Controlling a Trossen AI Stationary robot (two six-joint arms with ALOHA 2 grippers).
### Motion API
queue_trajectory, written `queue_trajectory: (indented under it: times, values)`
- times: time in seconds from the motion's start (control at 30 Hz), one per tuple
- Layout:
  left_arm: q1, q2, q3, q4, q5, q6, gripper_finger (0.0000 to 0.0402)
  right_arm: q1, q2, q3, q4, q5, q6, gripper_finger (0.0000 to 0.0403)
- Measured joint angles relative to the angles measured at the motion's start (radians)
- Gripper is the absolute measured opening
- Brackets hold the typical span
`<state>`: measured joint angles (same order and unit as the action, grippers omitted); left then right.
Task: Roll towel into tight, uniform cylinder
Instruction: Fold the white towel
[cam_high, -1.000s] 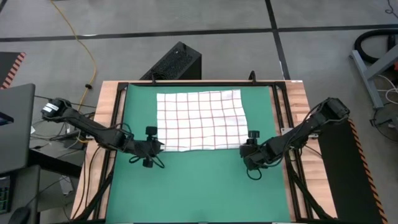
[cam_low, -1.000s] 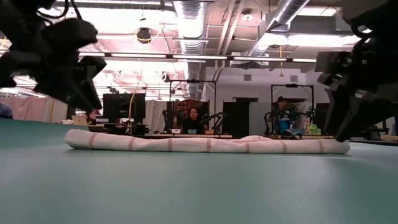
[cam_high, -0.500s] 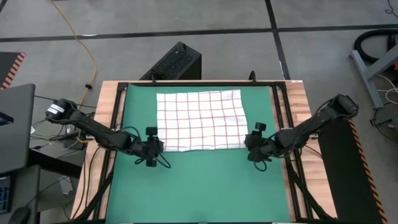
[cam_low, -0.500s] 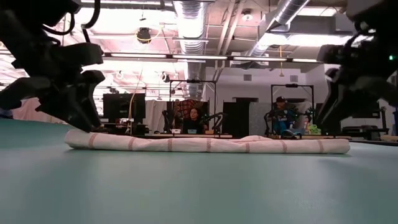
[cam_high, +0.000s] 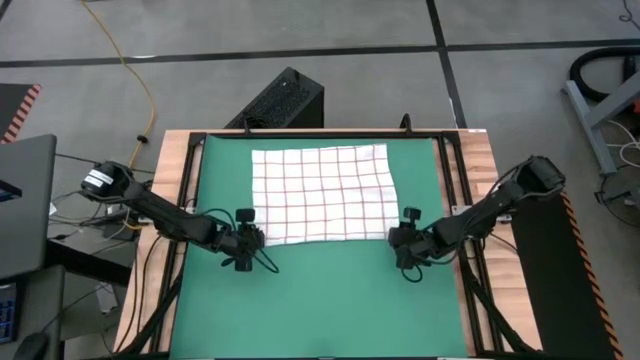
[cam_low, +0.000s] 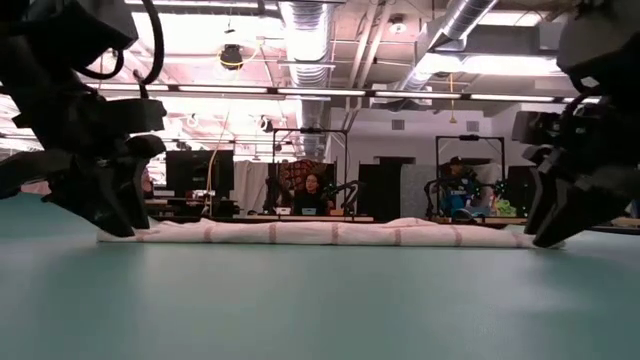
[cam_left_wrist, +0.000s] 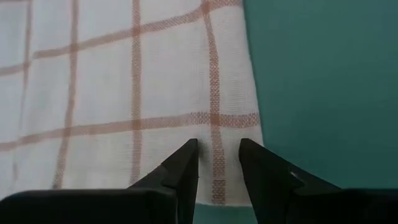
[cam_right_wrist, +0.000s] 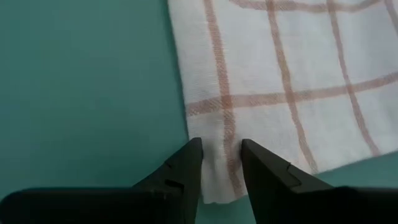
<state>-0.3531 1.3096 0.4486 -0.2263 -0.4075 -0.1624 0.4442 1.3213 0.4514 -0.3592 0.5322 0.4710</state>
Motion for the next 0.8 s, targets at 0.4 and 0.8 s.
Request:
queue_trajectory:
  times: [0.4, 0.8]
  values:
    - [-0.001, -0.011, 0.001, -0.134, 0.049, -0.144, 0.0112, 0.044, -0.013, 0.0, -0.069, -0.003, 0.104, 0.0136]
    - [-0.001, -0.011, 0.001, -0.138, 0.044, -0.138, 0.0112, 0.084, -0.253, -0.004, -0.044, 0.068, 0.046, 0.0136]
